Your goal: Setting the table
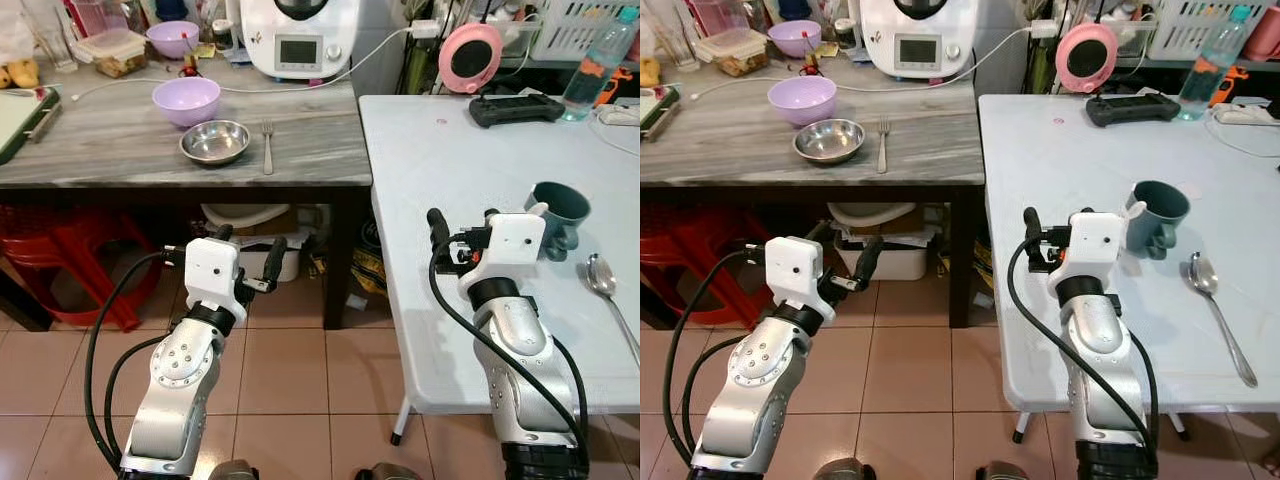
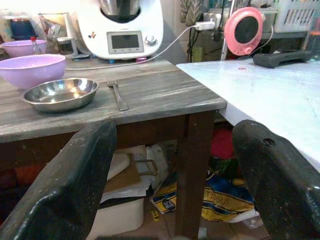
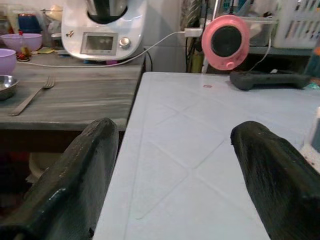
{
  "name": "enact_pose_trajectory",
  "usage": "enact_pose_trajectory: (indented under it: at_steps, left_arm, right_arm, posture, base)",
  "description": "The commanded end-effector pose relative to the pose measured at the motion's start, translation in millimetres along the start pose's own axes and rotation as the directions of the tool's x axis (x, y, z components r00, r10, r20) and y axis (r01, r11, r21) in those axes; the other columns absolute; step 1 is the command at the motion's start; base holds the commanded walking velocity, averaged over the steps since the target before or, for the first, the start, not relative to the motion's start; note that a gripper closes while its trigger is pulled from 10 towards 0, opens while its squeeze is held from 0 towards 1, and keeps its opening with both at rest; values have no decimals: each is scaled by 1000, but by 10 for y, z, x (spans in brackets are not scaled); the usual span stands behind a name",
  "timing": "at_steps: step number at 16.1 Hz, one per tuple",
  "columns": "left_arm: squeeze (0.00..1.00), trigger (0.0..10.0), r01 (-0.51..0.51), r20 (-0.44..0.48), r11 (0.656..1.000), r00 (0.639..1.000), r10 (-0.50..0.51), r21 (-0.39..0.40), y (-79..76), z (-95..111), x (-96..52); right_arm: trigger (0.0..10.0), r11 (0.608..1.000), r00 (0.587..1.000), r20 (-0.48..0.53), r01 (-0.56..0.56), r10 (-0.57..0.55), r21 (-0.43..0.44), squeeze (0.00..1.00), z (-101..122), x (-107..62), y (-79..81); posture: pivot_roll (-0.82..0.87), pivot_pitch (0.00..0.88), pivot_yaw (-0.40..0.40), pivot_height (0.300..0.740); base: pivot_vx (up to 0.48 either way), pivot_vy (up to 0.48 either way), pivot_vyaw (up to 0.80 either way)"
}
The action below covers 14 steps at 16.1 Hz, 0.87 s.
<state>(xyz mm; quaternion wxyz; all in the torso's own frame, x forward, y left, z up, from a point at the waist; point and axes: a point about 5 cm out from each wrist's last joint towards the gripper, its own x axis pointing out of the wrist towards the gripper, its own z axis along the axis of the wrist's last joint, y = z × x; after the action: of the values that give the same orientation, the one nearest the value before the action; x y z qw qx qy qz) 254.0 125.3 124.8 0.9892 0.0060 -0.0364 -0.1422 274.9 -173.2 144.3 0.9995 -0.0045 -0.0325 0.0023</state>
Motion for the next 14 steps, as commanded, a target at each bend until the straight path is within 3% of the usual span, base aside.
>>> enact_pose_trajectory:
  at_steps: [1,5,14]
  left_arm:
    - [0,10000,-2,-3,1000,1000,2,5,11,8,-18]
    - [0,10000,3,-2,1000,1000,-3,8,13,11,-23]
    - [0,10000,4,-3,1000,1000,-4,5,4,11,-33]
  right_arm:
    - [10000,1000,1000,-6,-18,18,6,0,0,12,39]
    - [10000,1000,1000,-10,-28,28,-7,0,-1,4,47]
    - [10000,1000,999,-24,-23,23,3,0,-23,-9,19]
  posture:
    - [26,27,10,740]
    - [24,30,11,740]
    - [20,38,5,740]
  base:
    - [0,0,0]
    - [0,-67,0]
    - [0,-458,0]
